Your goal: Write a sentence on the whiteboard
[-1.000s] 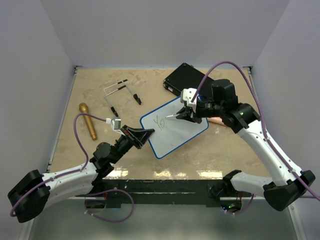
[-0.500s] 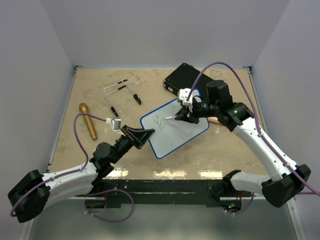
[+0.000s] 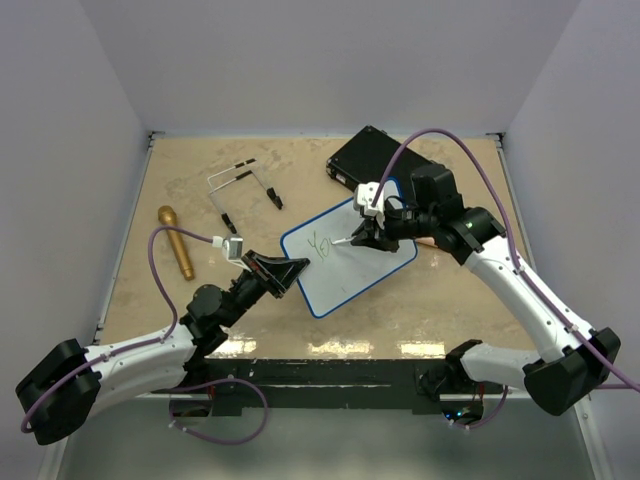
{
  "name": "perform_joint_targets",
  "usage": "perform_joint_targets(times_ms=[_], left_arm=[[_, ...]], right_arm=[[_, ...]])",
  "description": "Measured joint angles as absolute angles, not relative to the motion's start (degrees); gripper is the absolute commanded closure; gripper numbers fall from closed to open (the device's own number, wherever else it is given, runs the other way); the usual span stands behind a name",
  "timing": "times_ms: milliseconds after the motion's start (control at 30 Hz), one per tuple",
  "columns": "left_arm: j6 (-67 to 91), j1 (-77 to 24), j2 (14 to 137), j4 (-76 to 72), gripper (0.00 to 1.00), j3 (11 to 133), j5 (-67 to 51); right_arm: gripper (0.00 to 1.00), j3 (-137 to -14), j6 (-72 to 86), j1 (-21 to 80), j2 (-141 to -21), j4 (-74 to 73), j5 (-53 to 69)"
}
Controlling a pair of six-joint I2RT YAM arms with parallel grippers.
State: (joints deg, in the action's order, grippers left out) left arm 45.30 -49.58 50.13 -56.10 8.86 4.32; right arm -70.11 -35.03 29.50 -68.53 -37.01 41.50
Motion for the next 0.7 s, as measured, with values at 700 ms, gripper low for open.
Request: perform_joint_targets(times_ms=[700], left_arm=[[45.23, -49.56, 50.13, -55.99, 1.0, 8.86, 4.93]], right_arm=[[1.0, -69.67, -36.32, 29.19, -68.36, -39.4, 39.75]])
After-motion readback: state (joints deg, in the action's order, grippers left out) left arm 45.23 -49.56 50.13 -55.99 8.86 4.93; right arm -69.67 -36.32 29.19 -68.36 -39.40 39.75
